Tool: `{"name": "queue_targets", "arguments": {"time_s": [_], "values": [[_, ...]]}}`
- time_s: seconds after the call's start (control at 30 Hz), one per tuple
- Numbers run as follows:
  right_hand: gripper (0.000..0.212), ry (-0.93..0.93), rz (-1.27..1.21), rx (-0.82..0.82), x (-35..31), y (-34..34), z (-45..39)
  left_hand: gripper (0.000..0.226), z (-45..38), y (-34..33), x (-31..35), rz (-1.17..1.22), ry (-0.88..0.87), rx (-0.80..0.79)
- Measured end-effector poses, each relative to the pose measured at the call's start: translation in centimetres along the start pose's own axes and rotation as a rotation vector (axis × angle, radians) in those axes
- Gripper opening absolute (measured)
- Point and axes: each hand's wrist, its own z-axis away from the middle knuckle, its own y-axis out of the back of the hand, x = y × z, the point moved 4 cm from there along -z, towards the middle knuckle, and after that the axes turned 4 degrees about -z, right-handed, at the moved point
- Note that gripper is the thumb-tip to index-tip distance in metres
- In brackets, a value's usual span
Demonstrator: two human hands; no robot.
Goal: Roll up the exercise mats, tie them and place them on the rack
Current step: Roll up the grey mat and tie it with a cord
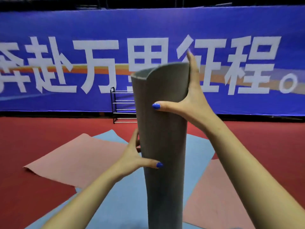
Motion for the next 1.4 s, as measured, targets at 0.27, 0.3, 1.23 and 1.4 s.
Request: {"name": "queue_targets", "arguments": {"time_s": [0.27,0.3,1.23,1.4], "values": [[0.1,-0.244,-0.007,0.177,10.1,-1.7,8.2,0.123,0.2,-4.7,-9.5,0.028,0.235,-0.292],[0.099,-0.24,-0.016,0.181,10.5,-1.3,7.9,0.124,-0.3,-4.8,-9.8,0.04,0.227,-0.295],[0.063,-0.079,0.003,-0.011,7.6,-3.0,-0.1,0.117,-4.0,-0.1,-10.2,0.028,0.131,-0.177],[0.077,-0.232,0.25,-0.11,15.0,-6.0,4.6,0.118,-4.6,-2.4,-15.1,-0.056,0.25,-0.221]]}}
